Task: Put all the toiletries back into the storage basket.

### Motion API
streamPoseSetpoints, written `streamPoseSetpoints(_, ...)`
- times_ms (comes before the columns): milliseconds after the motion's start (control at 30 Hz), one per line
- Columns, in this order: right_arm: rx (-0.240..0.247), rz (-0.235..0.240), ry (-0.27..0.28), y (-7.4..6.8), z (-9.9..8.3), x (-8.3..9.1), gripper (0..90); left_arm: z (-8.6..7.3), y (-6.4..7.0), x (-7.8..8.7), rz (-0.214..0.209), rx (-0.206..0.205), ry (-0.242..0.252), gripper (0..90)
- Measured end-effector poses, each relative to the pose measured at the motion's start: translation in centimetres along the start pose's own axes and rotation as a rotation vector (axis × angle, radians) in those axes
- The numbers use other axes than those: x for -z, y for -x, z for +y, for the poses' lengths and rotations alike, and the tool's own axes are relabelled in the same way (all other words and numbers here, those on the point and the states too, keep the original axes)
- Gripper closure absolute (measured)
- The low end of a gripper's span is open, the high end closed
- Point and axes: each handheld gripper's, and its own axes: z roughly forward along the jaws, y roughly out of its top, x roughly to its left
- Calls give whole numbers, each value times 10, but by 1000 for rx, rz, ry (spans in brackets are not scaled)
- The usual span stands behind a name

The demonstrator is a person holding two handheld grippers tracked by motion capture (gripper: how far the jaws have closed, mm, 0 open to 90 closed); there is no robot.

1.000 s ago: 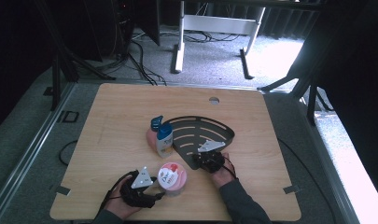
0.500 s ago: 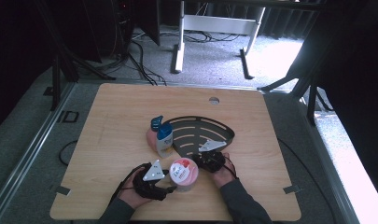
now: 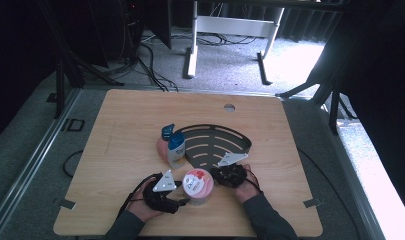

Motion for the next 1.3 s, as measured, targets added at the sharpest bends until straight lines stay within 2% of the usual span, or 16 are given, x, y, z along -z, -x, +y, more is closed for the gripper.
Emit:
streamPoseSetpoints(33, 35, 2, -8, -1, -4, 7, 741, 0, 0, 0, -2, 1, 1, 348)
streamPoseSetpoints(133, 84, 11, -37, -2, -11, 16, 662, 0, 0, 0, -4, 1, -1, 349)
streamPoseSetpoints(233, 107, 38, -41, -2, -18, 23, 635, -1, 0, 1, -4, -4, -4, 346)
streamPoseSetpoints(300, 113, 76, -34, -3, -22, 27, 629, -1, -1, 0, -14, -1, 0, 327)
streamPoseSetpoints(533, 180, 139, -15, -11, -28, 34, 494, -2, 0, -2, -22, -1, -2, 305)
streamPoseSetpoints(633, 177, 184, 7, -11, -28, 36, 444, -1, 2, -3, -14, -21, -11, 278)
streamPoseSetpoints(900, 222, 257, 30, -19, -25, 33, 351, -2, -3, -4, -45, -10, 12, 251)
streamPoseSetpoints(1000, 238, 282, 40, -22, -22, 31, 324, -1, -4, -6, -42, -2, 12, 240)
streamPoseSetpoints(1067, 248, 284, 43, -23, -20, 29, 292, -1, -4, -7, -36, -3, 7, 240)
streamPoseSetpoints(1300, 259, 278, 58, -24, -18, 30, 272, 0, -4, -10, -24, -6, 1, 233)
